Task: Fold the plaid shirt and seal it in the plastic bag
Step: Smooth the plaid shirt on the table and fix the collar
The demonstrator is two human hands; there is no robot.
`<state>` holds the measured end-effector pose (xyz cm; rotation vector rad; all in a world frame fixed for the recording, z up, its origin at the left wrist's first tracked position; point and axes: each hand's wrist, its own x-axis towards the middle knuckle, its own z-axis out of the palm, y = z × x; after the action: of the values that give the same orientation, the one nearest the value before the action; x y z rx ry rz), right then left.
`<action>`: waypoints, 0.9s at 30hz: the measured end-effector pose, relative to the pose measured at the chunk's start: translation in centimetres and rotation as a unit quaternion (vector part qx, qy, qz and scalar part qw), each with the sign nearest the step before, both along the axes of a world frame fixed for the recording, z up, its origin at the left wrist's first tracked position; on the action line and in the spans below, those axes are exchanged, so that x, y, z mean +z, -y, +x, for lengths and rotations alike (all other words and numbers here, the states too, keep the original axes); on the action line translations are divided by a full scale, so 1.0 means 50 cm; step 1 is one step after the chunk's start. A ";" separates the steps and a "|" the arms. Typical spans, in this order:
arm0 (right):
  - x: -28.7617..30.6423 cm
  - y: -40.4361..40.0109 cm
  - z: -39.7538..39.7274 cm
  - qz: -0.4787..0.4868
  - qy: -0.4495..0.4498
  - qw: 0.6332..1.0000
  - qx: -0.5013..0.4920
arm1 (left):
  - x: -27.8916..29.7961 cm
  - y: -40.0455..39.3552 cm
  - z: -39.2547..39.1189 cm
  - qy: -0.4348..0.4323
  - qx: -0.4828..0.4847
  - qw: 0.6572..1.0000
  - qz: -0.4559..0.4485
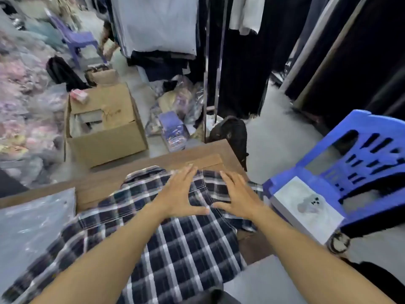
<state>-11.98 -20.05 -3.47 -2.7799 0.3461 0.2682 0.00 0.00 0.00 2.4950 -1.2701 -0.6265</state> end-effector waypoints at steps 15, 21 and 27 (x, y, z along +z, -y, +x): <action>-0.044 0.111 -0.055 0.002 -0.026 0.995 -0.091 | -0.106 0.121 -0.074 0.031 -0.019 0.990 0.138; -0.030 0.138 -0.060 0.005 -0.024 0.990 -0.140 | -0.110 0.127 -0.075 0.031 -0.012 0.990 0.134; 0.045 0.092 -0.044 0.145 0.027 0.973 -0.176 | -0.103 0.124 -0.077 0.012 -0.005 0.993 0.119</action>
<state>-14.19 -24.65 -1.22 -2.3826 0.7132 0.1418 -3.87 -6.19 -5.14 2.6944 -1.2831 -0.7958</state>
